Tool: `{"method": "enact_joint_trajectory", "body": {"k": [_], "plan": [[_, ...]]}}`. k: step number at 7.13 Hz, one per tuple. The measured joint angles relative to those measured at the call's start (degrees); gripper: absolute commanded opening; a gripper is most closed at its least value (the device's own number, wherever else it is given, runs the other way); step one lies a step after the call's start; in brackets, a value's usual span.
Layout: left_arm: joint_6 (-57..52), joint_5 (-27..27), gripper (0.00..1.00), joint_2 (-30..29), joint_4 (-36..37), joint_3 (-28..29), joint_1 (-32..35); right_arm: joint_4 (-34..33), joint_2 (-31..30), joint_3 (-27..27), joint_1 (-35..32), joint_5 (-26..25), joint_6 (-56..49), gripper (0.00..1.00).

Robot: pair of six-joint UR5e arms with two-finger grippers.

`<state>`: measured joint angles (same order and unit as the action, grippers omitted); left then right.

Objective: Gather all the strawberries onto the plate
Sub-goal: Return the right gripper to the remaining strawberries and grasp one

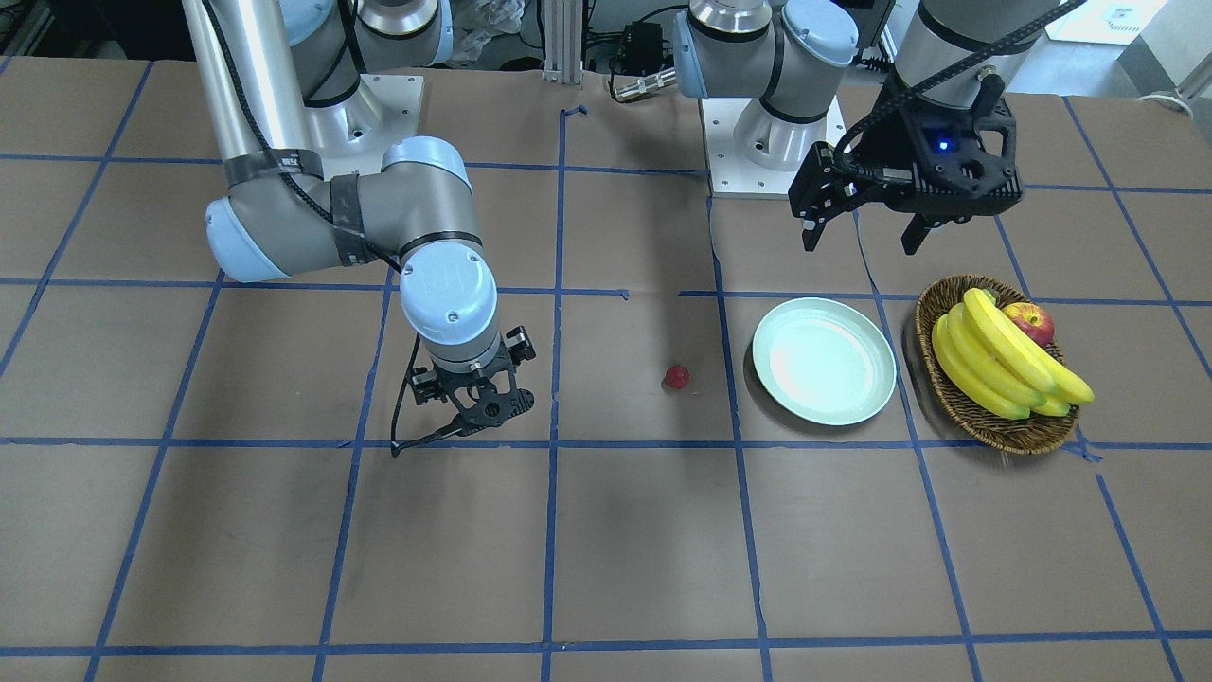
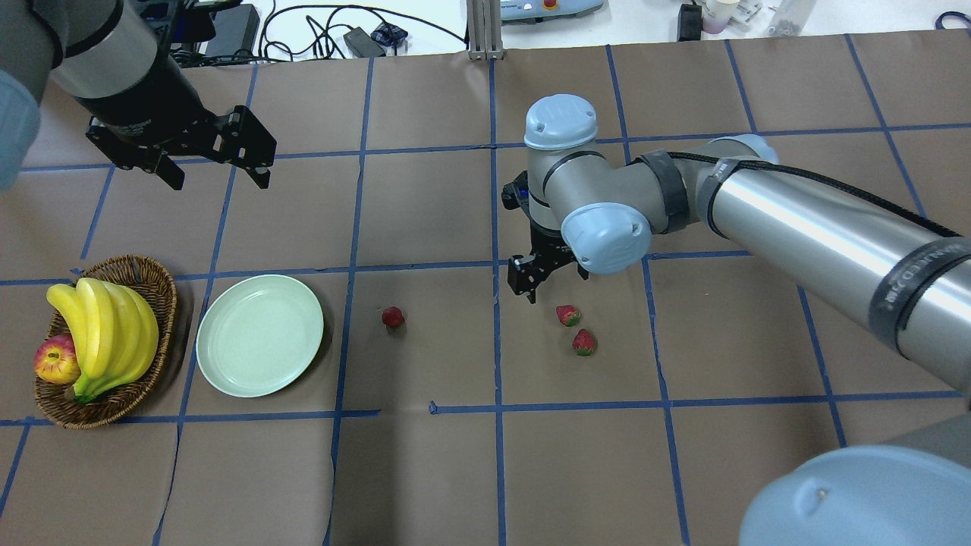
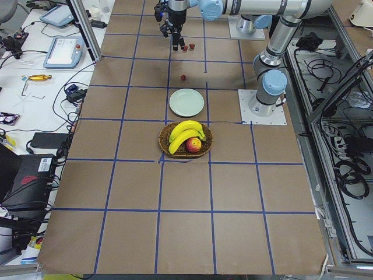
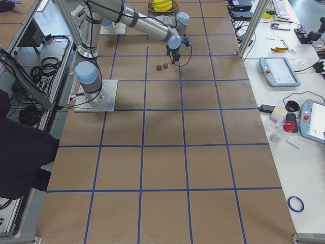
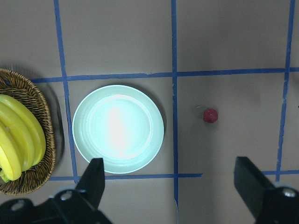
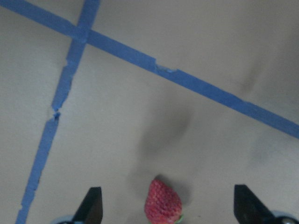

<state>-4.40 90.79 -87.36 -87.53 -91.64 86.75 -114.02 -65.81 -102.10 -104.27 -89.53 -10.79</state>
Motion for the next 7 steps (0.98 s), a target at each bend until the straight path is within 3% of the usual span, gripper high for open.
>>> {"method": "enact_joint_trajectory", "body": {"k": [1, 2, 3, 4, 7], "plan": [[0.00, 0.00, 1.00, -0.02, -0.01, -0.02, 0.02, -0.22, -0.31, -1.97, 0.67, 0.05, -0.94, 1.00], [0.02, 0.00, 1.00, -0.05, -0.01, -0.02, 0.06, -0.71, -0.20, -3.30, 0.88, 0.34, -1.14, 0.93], [0.06, 0.00, 1.00, -0.08, 0.01, -0.02, 0.07, -1.06, -0.10, -3.95, 0.90, 0.56, -1.21, 0.75], [0.08, 0.00, 1.00, -0.08, 0.03, -0.02, 0.08, -1.21, -0.06, -4.21, 0.91, 0.69, -1.20, 0.74], [0.09, 0.00, 1.00, -0.09, 0.07, -0.02, 0.09, -1.94, 0.45, -4.31, 0.92, 0.83, -1.06, 0.30]]}}
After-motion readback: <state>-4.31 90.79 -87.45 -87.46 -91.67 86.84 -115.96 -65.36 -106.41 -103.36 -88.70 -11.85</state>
